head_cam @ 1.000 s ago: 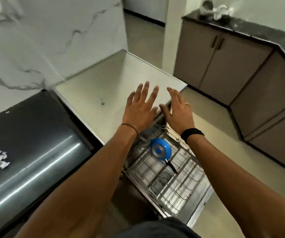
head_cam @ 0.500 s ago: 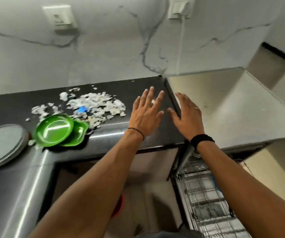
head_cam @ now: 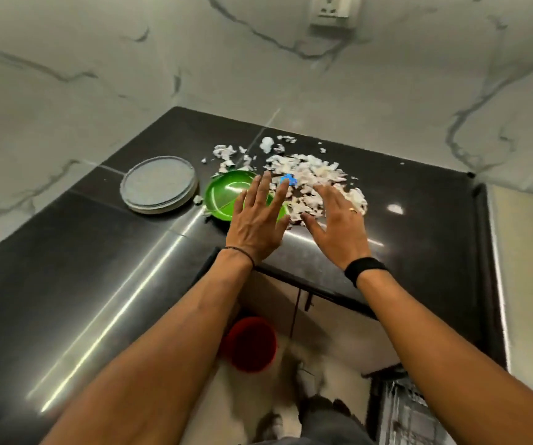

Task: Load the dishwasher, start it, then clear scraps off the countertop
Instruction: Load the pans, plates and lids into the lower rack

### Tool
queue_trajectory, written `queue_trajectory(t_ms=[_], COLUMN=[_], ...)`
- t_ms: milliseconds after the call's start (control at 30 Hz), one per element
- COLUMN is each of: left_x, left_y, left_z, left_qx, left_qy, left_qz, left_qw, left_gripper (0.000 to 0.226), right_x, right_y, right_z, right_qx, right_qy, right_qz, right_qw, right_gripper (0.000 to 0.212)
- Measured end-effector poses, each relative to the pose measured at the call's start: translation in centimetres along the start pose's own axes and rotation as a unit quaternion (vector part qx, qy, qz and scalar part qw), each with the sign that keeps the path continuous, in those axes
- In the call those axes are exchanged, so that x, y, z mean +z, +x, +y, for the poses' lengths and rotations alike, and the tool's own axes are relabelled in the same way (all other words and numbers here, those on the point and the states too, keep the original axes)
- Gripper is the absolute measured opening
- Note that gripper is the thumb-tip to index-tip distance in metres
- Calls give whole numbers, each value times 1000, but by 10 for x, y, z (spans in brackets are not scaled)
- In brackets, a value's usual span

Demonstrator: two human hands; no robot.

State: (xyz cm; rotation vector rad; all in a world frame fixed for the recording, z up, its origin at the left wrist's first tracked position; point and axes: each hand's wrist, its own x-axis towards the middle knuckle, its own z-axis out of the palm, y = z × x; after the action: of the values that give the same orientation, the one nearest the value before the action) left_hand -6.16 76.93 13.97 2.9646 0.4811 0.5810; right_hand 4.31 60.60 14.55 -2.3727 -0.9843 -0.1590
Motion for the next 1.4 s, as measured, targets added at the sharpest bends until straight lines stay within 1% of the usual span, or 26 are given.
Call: queue_trajectory(t_ms=[133,267,533,733,900,1033,1167,1400], left_x=[5,18,41,52,56,57,58,57], left_y=[2,5,8,-3,-11,-19,-23,-15], left_z=[-41,-67,-91,-105,-110,-111,-112,-112], left_qx=[-65,-123,-224,-288,-320,-339,-339,-310], left_qy=[30,60,82,91,89,90,98,91], left_qz=[12,-2,-28,-39,-65,-73,-70,-69], left_qw=[997,991,971,953,941,934,933,944], left_gripper=[69,68,68,71,70,71,71,71], right_x=[41,77,129,162,187,200,207,205], right_y=[41,77,125,137,133,131,131,128], right_z=[-14,-26,-36,-44,-53,-56,-53,-49], right_qx=[-63,-108,-192,-241,-281,-292,-291,-290], right_qy=[8,20,8,2,-24,-56,-67,-38], right_qz=[-48,-96,-178,-233,-273,-298,-307,-291], right_qw=[997,989,965,942,920,907,904,911], right_gripper=[64,64,65,67,70,71,62,46])
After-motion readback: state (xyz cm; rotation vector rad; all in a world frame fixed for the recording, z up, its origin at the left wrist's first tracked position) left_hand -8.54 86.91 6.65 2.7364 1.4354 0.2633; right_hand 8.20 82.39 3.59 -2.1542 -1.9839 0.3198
